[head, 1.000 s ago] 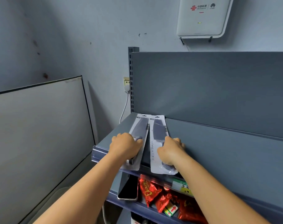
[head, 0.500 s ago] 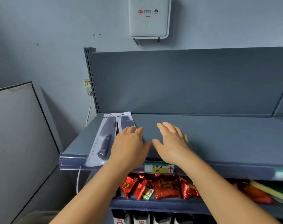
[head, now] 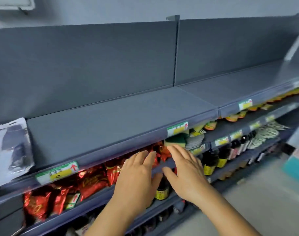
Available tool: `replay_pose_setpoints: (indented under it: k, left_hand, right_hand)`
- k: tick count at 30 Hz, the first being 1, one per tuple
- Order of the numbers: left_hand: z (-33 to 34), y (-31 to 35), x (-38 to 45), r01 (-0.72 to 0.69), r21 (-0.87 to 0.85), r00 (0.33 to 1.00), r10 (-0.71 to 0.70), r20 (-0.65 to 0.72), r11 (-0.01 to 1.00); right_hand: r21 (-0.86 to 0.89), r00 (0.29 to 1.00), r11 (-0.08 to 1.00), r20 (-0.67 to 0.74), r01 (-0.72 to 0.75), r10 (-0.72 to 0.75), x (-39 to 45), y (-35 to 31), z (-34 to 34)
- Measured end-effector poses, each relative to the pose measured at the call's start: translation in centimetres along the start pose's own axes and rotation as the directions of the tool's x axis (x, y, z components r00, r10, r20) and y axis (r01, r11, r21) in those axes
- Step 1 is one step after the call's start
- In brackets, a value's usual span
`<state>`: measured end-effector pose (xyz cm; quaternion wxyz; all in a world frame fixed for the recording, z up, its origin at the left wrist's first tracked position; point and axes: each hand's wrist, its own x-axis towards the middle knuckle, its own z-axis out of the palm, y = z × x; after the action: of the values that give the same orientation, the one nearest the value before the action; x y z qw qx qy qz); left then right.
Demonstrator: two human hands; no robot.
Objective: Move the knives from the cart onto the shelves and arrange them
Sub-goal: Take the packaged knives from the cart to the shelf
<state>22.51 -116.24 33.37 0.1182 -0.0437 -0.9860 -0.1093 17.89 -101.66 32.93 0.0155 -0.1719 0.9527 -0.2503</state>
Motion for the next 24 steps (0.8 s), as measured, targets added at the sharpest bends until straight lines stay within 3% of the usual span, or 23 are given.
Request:
replay_pose_setpoints:
  k: [6,11,19,24]
  left_hand:
    - [8.0,9.4,2.1,-0.089,-0.083,0.978,0.103,0.182,0.993]
    - [14.8,17.8,3.9,-0.114,-0.109,0.932,0.144,0.332,0.988]
    - [23.5,30.7,4.5,-0.231,-0.155,0.812,0.278,0.513,0.961]
    - [27.1,37.3,4.7,-0.334,-0.207,0.715,0.390,0.580,0.920]
  right_hand:
    - [-0.002,0.967,0.968,0.034,-0.252,0.252,-4.1,12.8,-0.9]
    - [-0.014,0.897,0.898,0.039,-0.441,0.441,-8.1,22.7,-2.3]
    - [0.029,0.736,0.736,0.051,-0.676,0.675,-15.9,36.3,-4.7]
    - [0.075,0.596,0.592,0.047,-0.802,0.801,-20.7,42.4,-5.3]
